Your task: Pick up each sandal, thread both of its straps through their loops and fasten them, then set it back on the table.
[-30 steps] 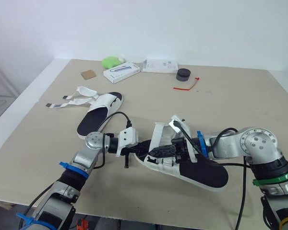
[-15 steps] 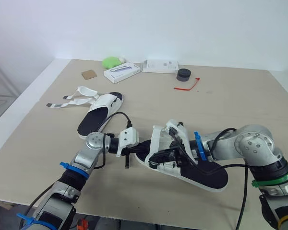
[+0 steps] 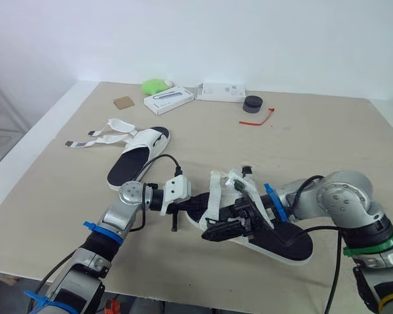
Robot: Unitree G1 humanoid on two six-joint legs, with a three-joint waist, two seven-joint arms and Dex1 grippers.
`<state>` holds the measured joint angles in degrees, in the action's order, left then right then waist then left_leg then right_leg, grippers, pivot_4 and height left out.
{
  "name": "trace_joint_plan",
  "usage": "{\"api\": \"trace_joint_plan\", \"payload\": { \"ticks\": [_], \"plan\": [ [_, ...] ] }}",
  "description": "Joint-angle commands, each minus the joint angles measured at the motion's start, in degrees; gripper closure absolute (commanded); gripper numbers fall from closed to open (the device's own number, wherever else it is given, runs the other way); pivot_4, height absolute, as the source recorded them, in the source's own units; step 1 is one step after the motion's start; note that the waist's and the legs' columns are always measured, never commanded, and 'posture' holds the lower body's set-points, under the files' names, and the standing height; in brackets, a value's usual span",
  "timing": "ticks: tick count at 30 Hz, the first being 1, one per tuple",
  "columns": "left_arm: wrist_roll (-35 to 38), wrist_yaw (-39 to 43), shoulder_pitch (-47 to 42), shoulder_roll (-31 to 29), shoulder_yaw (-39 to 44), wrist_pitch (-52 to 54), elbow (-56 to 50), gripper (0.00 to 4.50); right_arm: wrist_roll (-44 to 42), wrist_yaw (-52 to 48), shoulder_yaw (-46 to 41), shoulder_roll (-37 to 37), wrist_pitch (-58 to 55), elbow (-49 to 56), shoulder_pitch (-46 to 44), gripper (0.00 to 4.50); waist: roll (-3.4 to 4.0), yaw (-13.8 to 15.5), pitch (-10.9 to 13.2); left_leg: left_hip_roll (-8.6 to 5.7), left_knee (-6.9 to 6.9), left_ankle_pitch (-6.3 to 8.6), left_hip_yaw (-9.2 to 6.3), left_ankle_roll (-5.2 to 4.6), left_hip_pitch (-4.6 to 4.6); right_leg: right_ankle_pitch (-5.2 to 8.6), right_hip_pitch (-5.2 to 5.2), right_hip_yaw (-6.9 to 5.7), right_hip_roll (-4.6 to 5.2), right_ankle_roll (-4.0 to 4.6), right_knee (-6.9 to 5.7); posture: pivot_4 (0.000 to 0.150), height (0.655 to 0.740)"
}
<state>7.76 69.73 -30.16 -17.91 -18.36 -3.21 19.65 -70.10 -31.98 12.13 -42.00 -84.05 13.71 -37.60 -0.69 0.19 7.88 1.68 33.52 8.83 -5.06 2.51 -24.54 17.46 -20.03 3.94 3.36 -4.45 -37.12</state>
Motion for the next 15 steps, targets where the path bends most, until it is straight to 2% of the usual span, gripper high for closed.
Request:
{"api": "trace_joint_plan", "payload": {
  "ticks": [1, 10, 13, 15],
  "plan": [
    [-4.52, 1.68, 3.16, -0.78, -5.57, 3.08, 4.79, 4.5, -3.66, 2.9, -6.99, 3.29, -5.84, -6.87, -5.22, 0.02, 0.04, -0.03, 0.04, 0.0, 0.0, 0.0, -0.01, 0.0, 0.0, -0.02, 0.01, 0.0, -0.01, 0.0, -0.02, 0.15, 0.74],
    [-4.66, 1.55, 3.26, -0.4, -5.69, 2.73, 5.22, 4.5, -8.46, 12.17, -8.76, 8.06, -8.45, -8.33, -5.65, 0.02, 0.06, 0.01, 0.05, 0.01, 0.0, 0.0, -0.03, 0.0, -0.02, -0.02, -0.02, -0.02, -0.02, 0.01, -0.03, 0.15, 0.74],
    [-4.68, 1.51, 3.31, -0.42, -5.73, 2.82, 5.09, 4.5, -8.17, 15.36, -9.13, 9.56, -8.45, -8.87, -5.72, 0.72, 0.07, 0.0, 0.05, 0.01, 0.0, 0.0, -0.03, 0.0, -0.02, -0.02, -0.02, -0.02, -0.03, 0.01, -0.04, 0.15, 0.74],
    [-4.72, 1.46, 3.39, -0.42, -5.77, 2.83, 5.01, 4.5, -7.67, 17.0, -9.21, 10.13, -8.45, -8.74, -5.89, 1.53, 0.07, 0.0, 0.05, 0.01, 0.0, 0.0, -0.03, 0.0, -0.02, -0.02, -0.03, -0.02, -0.03, 0.01, -0.04, 0.15, 0.74]
  ]
}}
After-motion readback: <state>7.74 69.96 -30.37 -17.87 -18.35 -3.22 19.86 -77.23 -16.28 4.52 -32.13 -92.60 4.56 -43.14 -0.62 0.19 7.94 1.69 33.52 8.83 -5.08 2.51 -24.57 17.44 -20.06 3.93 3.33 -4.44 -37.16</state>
